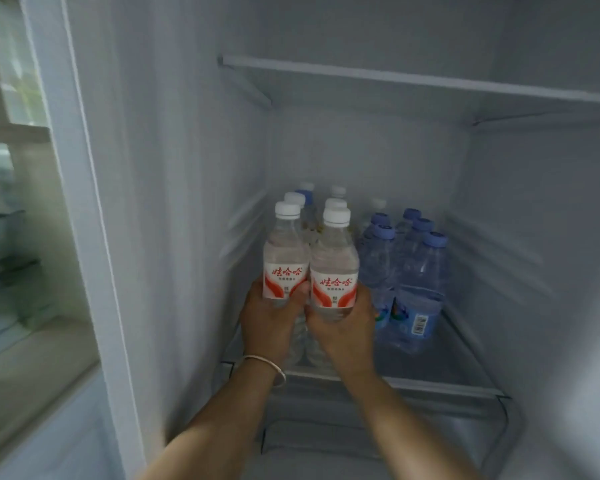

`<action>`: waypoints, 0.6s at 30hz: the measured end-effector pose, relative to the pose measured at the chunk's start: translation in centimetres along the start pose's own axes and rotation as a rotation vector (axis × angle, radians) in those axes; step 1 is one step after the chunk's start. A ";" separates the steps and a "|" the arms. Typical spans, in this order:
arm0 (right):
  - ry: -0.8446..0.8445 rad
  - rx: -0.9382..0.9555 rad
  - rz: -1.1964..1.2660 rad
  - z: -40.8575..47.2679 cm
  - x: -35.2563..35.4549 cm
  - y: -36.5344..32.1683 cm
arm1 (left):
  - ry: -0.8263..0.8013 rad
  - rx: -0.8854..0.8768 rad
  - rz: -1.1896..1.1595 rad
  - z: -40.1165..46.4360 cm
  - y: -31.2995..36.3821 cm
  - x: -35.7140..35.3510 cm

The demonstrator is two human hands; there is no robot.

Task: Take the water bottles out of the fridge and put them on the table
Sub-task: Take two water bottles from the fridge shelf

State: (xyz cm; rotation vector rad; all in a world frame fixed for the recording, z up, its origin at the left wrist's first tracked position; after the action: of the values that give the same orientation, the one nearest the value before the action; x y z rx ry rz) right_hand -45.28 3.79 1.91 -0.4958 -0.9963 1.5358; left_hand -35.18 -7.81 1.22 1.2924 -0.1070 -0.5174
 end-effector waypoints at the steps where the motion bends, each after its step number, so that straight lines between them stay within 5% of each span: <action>1: -0.014 0.010 0.002 -0.4 0.3 -0.6 | -0.010 -0.001 -0.009 -0.4 0.5 0.2; 7: 0.023 0.035 0.019 -6.3 5.2 -6.4 | -0.169 -0.034 -0.065 -6.1 5.0 2.2; 18: 0.440 -0.140 -0.144 -27.2 18.9 -12.6 | -0.624 0.026 -0.147 -25.4 9.7 4.7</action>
State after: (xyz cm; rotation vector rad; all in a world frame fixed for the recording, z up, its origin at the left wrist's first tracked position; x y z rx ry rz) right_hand -21.15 29.68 1.38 -0.8040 -0.7780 1.1647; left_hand -18.96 14.47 1.99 1.1308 -0.5405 -1.0373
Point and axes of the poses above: each hand's wrist, its own z-axis towards the middle knuckle, its own x-axis out of the back of the hand, y = z × x, the point moved 7 cm from there along z, towards the middle knuckle, and after that the axes turned 7 degrees about -z, right-handed, at the moved point
